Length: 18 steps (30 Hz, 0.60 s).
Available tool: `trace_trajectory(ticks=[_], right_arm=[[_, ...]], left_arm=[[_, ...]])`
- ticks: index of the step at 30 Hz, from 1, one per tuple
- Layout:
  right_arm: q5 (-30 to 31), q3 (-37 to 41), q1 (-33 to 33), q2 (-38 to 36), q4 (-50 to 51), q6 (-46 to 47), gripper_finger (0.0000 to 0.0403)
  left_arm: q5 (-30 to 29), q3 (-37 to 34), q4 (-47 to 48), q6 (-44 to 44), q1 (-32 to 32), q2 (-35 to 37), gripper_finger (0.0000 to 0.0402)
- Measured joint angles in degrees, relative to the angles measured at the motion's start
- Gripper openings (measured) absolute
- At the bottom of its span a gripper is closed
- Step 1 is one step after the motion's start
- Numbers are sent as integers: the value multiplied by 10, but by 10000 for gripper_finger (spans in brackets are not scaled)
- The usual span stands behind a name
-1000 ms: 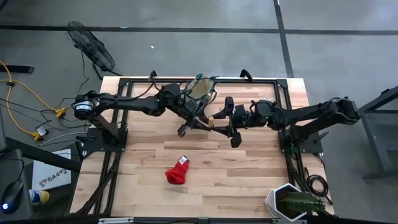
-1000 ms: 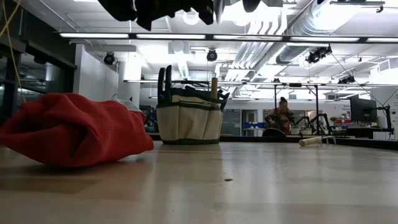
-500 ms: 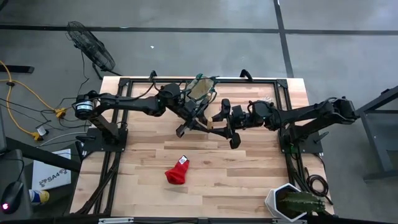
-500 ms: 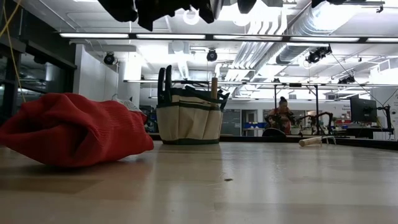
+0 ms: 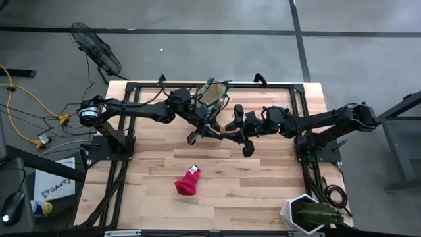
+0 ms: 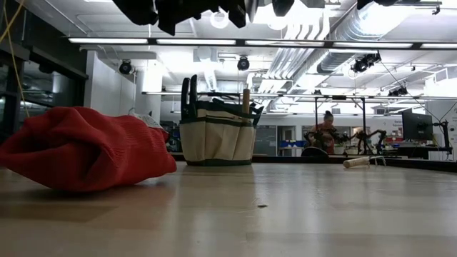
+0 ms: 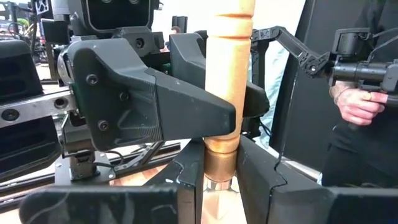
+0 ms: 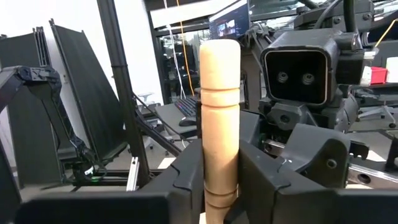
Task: Pick & Place Garden tools in Gardening bag
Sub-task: Put the brown trowel into the white gardening bag
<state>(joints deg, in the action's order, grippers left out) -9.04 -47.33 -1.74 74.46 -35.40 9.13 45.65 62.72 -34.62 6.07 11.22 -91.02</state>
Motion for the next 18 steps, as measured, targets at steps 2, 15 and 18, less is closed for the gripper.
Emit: trace_trajectory(ticks=[2, 15, 18], right_arm=[[0, 0, 0, 0, 0, 1, 63], [1, 0, 0, 0, 0, 5, 62], [1, 0, 0, 0, 1, 5, 62]], left_arm=[[0, 0, 0, 0, 0, 0, 59], [-29, 0, 3, 36, 0, 1, 127], [-32, 0, 7, 47, 0, 1, 153]])
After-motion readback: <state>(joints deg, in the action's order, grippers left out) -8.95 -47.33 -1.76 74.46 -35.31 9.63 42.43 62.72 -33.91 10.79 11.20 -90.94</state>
